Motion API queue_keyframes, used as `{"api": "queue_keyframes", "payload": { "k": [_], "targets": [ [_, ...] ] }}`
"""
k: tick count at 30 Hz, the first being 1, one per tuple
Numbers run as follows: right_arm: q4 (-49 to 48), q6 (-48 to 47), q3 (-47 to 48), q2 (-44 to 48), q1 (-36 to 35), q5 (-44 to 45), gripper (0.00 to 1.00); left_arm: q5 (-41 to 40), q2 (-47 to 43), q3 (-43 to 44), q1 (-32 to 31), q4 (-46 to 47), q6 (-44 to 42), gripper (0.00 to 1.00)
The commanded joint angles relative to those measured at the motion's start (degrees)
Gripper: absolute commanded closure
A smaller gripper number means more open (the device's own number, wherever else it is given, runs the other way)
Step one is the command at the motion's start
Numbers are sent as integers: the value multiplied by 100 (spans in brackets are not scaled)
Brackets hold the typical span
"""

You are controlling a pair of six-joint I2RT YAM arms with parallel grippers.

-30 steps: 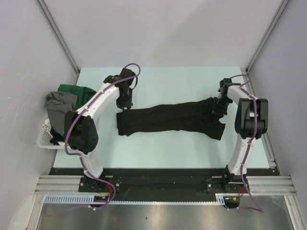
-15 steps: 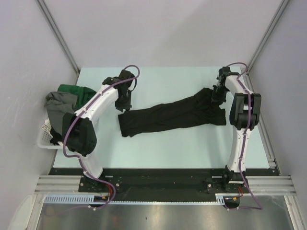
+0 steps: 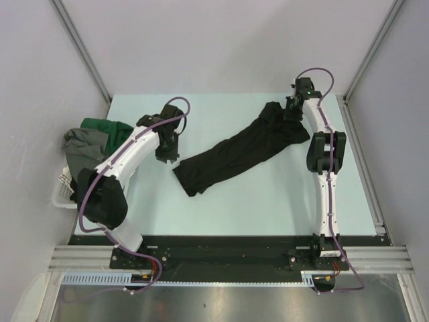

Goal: Fold and stack the t-shirts

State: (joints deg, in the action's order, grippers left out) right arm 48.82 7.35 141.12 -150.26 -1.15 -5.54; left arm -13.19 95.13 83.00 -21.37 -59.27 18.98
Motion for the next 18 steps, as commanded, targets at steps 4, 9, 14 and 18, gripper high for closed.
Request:
{"api": "queue_keyframes", "payload": {
  "k": [4,9,14,18],
  "targets": [
    [-1471,407,56,172,-386,-694,98,53,-373,-214,-17,3,220,72],
    [-1613,249,126,207,-448,-247,100,36,-399,-205,-26,-6,237,72],
    [-1594,-120,-14,330,-255,386,100,9,-513,-337,-34,-6,229,72],
    [-1726,-427,-67,296,-105,728,100,1,-548,-416,-43,-15,220,72]
  ]
}}
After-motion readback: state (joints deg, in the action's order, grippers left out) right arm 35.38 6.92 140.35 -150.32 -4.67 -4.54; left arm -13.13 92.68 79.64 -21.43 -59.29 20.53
